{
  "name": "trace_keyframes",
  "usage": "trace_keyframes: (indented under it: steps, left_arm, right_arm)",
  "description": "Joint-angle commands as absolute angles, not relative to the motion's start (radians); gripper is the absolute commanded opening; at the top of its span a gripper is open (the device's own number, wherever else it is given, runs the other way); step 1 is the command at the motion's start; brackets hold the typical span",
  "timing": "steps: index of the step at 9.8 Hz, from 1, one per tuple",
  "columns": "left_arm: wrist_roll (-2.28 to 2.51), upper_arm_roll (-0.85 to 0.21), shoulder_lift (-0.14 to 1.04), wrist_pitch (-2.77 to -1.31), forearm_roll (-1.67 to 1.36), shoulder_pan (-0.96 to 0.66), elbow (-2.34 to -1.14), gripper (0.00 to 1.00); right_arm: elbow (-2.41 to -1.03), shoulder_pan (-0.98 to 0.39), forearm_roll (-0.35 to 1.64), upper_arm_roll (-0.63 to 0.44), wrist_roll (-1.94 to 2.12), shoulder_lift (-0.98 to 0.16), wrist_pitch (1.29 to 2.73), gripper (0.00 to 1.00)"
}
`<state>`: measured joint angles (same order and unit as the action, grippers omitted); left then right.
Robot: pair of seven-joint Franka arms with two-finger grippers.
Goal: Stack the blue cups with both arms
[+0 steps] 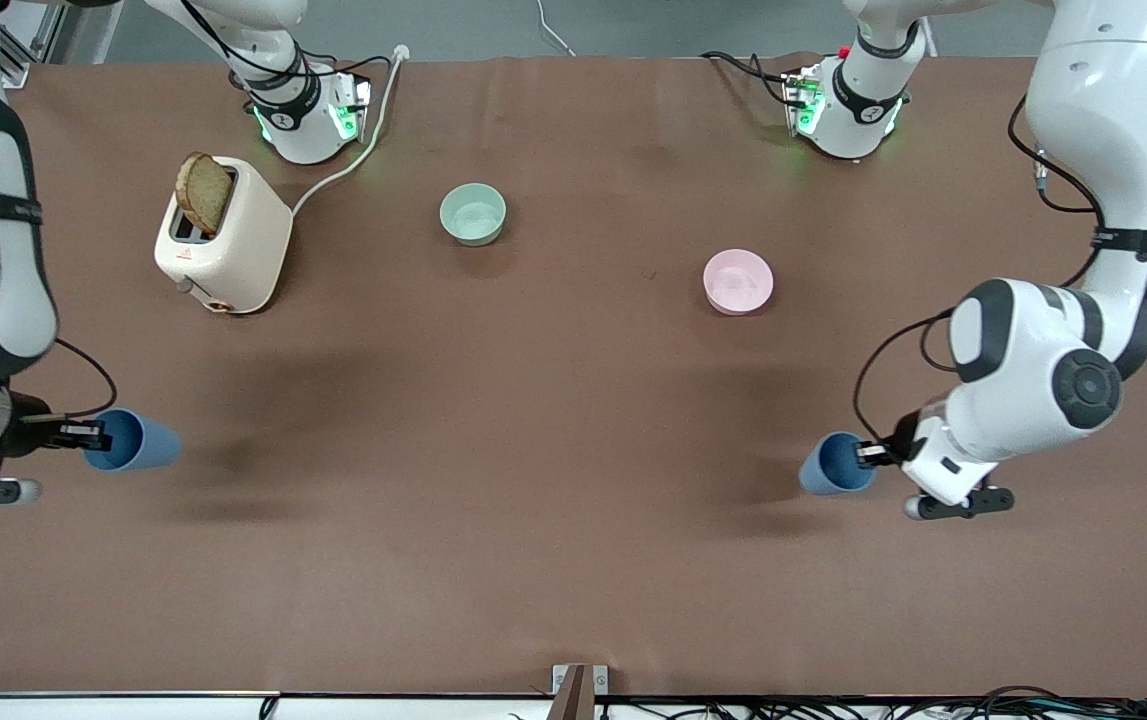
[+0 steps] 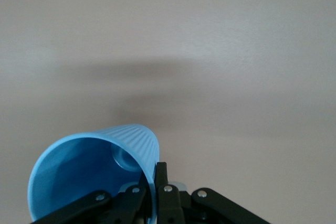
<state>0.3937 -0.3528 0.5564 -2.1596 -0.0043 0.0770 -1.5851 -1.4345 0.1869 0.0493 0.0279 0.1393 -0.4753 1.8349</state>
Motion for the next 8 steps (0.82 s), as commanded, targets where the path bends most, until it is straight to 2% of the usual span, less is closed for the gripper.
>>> trace_keyframes:
  steps: [1,4,8]
  left_arm:
    - [0.649,-0.397,0.586,-2.171,-0.008,-0.036,-1.574,0.00]
    - [0.911,-0.391,0.646,-2.200,0.000,-0.214,-1.525,0.00]
    - [1.228,-0.385,0.690,-2.263,0.096,-0.369,-1.540,0.01]
  right_arm:
    - [-1.425,0.160,0.121,0.029,0.057,-0.392,1.738,0.01]
    - [-1.437,0.065,0.127,0.026,-0.101,-0.269,1.583,0.01]
    - [-1.442,-0.130,0.133,0.028,-0.361,-0.273,1.623,0.01]
